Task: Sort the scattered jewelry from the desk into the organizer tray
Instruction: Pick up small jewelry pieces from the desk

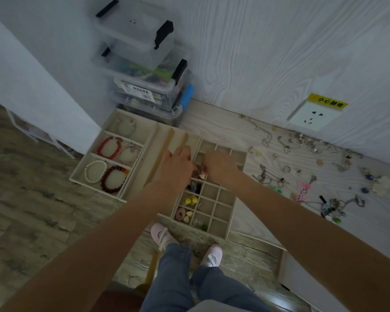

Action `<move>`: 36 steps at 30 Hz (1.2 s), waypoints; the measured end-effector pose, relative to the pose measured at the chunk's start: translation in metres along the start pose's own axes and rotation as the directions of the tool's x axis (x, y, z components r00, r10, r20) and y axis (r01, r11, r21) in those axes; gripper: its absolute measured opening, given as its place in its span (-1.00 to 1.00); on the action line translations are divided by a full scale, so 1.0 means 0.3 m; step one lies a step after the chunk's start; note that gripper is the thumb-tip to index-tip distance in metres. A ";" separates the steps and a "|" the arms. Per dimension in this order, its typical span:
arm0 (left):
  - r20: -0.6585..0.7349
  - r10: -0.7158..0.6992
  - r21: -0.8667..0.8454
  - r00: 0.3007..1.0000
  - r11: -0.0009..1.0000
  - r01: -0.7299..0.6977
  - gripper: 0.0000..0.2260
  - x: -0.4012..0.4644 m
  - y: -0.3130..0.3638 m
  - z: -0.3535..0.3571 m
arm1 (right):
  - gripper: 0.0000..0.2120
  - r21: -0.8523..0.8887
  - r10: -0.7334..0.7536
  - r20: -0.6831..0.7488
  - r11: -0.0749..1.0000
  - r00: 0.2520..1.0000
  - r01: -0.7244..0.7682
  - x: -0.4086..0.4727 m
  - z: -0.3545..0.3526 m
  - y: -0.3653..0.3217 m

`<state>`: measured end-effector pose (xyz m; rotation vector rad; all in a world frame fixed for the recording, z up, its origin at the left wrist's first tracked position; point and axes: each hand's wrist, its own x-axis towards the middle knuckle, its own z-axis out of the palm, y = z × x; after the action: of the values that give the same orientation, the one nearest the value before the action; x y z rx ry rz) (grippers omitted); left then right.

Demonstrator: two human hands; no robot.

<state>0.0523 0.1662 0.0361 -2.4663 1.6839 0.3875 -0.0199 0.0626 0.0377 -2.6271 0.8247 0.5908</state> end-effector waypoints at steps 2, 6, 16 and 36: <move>0.011 0.011 0.009 1.000 1.000 -0.011 -0.63 -0.001 -0.001 -0.005 | -0.79 -0.011 -0.006 -0.028 1.000 1.000 0.006 -0.002 0.010 0.004; 0.023 0.028 0.036 0.999 0.999 -0.029 -0.60 -0.003 -0.001 -0.014 | -0.81 0.045 0.006 -0.011 0.999 1.000 -0.006 0.004 0.025 0.019; 0.021 0.034 0.042 0.999 0.999 -0.035 -0.62 -0.010 0.005 -0.018 | -0.80 0.182 0.027 0.065 0.983 0.998 -0.039 0.019 0.038 0.038; -0.051 -0.148 -0.568 0.988 0.818 0.093 -0.75 -0.012 -0.004 -0.022 | -0.67 0.969 -0.064 0.229 0.108 0.971 -0.221 -0.053 -0.019 0.091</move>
<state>0.0531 0.1682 0.0435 -3.0264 1.6058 0.8831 -0.0464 0.0461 0.0454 -1.1628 0.8350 0.1469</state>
